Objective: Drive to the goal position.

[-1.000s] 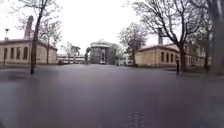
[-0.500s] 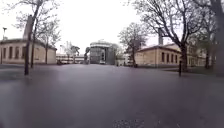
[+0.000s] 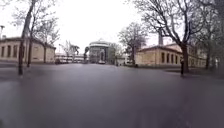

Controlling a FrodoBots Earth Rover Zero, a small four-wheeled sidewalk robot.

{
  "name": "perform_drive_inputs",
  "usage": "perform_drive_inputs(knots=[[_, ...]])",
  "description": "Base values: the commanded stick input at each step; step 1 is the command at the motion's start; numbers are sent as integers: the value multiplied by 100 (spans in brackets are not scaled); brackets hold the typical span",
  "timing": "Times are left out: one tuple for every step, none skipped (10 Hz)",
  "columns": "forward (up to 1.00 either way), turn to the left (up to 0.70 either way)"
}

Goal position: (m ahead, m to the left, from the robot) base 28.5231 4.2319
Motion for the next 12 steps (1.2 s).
perform_drive_inputs(knots=[[85, 0], [85, 0], [85, 0], [85, 0], [85, 0], [85, 8], [85, 17], [85, 30], [85, 34], [85, 26], [85, 13], [85, 1]])
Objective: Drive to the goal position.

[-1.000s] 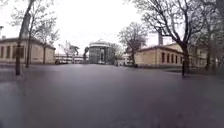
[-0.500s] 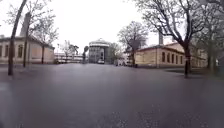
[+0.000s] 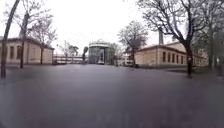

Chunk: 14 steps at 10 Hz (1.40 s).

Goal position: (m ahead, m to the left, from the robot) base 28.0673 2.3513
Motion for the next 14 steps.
perform_drive_inputs(knots=[[85, 0], [85, 0], [85, 0], [85, 0], [85, 0], [85, 10], [85, 28], [85, 33], [85, 33], [85, 32], [85, 0], [85, 0], [85, 0], [85, 0]])
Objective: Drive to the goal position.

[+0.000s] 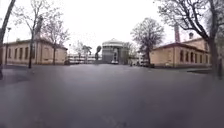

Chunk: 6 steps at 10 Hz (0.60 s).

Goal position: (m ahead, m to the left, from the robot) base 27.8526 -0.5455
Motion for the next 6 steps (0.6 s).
perform_drive_inputs(knots=[[85, 0], [85, 0], [85, 0], [85, 0], [85, 0], [85, 0]])
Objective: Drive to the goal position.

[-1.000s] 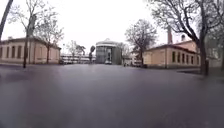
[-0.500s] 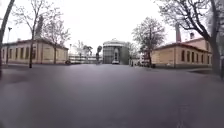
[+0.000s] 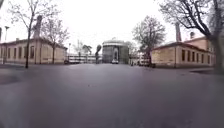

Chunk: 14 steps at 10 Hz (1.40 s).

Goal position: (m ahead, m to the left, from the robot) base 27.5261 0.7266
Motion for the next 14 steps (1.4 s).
perform_drive_inputs(knots=[[85, 0], [85, 0], [85, 0], [85, 0], [85, 0], [85, 0], [85, 0], [85, 0], [85, 0], [85, 0], [85, 0], [85, 0], [85, 0], [85, 0]])
